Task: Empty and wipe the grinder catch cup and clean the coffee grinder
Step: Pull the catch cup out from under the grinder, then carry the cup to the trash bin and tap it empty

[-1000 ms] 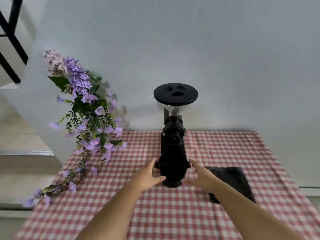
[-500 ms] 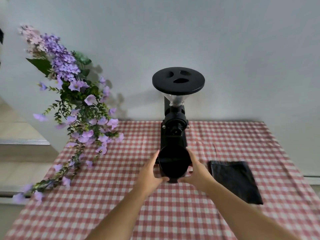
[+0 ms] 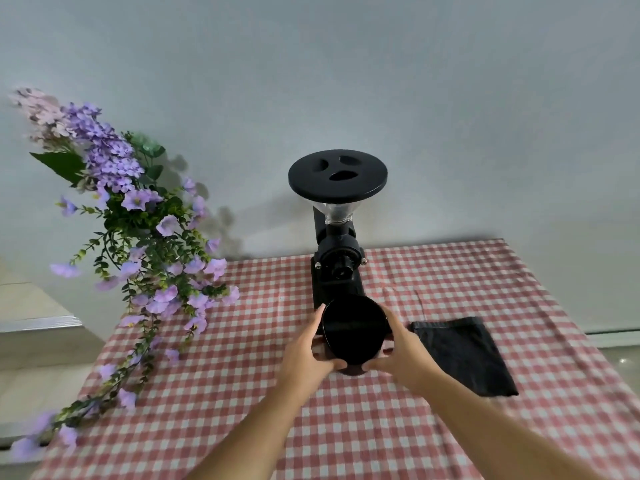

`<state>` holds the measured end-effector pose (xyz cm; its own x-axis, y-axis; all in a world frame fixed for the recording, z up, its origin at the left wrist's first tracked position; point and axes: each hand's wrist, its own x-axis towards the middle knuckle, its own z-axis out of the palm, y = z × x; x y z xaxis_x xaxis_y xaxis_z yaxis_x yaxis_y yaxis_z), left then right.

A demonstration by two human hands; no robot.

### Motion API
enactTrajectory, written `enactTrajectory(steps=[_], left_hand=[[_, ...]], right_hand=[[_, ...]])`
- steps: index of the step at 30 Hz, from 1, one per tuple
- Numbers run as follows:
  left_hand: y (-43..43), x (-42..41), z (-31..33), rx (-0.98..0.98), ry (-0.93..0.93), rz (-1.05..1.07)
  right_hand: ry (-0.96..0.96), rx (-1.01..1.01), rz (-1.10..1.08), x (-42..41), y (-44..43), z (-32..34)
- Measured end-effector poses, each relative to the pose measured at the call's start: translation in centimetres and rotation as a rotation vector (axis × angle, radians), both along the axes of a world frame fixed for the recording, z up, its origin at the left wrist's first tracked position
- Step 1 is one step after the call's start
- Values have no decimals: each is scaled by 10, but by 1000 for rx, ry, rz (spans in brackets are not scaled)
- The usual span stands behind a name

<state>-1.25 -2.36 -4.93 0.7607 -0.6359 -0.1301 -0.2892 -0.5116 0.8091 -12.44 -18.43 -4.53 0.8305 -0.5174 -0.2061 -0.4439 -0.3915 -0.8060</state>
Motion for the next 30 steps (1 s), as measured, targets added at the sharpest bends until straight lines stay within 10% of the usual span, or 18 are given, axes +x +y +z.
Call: enactTrajectory(steps=[12, 30], left_hand=[[-109, -126, 13, -135, 34, -607], [-213, -524, 38, -80, 244, -1140]], right_hand=[[-48, -72, -560, -194, -15, 28], [-338, 47, -1051, -617, -29, 35]])
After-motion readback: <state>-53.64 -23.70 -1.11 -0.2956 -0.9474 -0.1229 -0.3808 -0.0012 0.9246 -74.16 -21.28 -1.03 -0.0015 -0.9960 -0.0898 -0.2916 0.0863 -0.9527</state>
